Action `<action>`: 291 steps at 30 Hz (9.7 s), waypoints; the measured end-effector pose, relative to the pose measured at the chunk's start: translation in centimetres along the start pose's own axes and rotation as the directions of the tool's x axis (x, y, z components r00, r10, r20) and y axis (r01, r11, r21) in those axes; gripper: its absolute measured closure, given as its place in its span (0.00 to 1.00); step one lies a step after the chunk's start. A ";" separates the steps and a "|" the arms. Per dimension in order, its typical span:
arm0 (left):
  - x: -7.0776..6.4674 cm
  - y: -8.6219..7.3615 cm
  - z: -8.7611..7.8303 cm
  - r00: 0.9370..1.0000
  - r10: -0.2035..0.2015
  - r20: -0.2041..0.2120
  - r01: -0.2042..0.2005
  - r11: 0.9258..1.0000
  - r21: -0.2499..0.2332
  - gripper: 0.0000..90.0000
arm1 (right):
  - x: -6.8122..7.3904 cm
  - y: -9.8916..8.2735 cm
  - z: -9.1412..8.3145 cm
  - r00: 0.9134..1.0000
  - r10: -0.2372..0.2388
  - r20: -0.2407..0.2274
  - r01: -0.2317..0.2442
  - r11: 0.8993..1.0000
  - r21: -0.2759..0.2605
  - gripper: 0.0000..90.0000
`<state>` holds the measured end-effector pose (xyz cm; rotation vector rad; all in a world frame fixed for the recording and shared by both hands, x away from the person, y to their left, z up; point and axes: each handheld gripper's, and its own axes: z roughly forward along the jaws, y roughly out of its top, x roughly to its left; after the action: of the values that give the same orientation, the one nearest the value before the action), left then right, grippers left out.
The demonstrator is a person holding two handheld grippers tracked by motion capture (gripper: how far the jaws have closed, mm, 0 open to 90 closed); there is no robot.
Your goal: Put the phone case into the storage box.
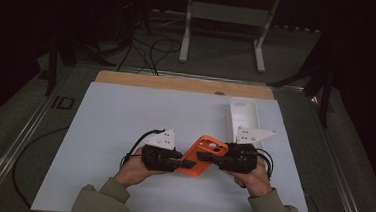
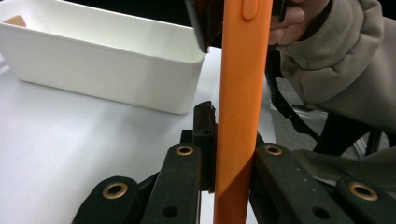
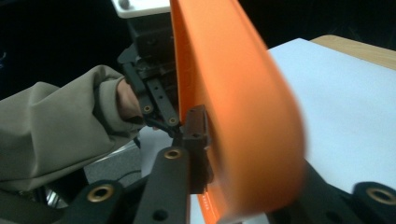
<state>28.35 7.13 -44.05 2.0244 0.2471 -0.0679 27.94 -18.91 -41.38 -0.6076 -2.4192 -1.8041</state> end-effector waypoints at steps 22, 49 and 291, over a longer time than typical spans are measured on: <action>0.3 0.1 -0.9 0.991 -0.013 -0.134 0.011 1.000 -0.014 0.95 | 0.5 0.3 -0.2 0.946 0.003 0.323 -0.009 1.000 0.017 0.09; 0.6 -0.2 -2.4 0.960 -0.055 -0.275 0.034 0.996 -0.080 0.95 | 0.1 -0.3 -1.3 0.937 0.050 0.347 -0.043 0.999 -0.026 0.09; -0.4 -6.4 -10.9 0.685 -0.236 -0.690 0.135 0.971 -0.198 0.00 | 0.0 6.0 1.3 0.771 0.235 0.592 -0.060 0.952 -0.300 0.19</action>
<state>26.02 19.55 -44.67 1.7963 0.9292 0.6130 30.23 -16.30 -36.35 -1.6131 -2.3621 -2.1239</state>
